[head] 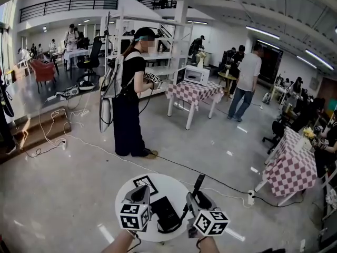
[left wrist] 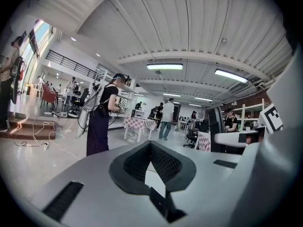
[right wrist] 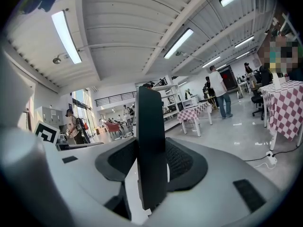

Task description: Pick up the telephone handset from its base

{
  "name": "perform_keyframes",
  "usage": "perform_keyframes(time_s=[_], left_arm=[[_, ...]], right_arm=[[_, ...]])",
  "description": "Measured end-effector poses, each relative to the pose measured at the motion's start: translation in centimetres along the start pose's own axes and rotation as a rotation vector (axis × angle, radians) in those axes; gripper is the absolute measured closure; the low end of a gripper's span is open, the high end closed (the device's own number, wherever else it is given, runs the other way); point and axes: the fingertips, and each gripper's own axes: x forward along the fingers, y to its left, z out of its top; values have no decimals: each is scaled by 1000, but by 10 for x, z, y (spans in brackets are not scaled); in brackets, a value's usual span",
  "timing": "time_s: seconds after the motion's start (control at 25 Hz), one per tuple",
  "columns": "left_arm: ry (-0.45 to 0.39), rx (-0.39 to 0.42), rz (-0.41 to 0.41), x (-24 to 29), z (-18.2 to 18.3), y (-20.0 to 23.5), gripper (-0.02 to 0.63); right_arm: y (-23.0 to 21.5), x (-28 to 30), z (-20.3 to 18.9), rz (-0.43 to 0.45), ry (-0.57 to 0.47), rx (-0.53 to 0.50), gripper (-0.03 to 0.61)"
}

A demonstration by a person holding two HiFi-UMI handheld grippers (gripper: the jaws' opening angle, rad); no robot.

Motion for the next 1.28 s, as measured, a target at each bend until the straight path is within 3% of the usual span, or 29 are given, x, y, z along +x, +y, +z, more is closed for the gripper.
perform_keyframes(time_s=[1.28], left_arm=[[26,38,-40,0,-13,-16,597]], right_arm=[[-8,-17,-14,-26,-16,10,374]])
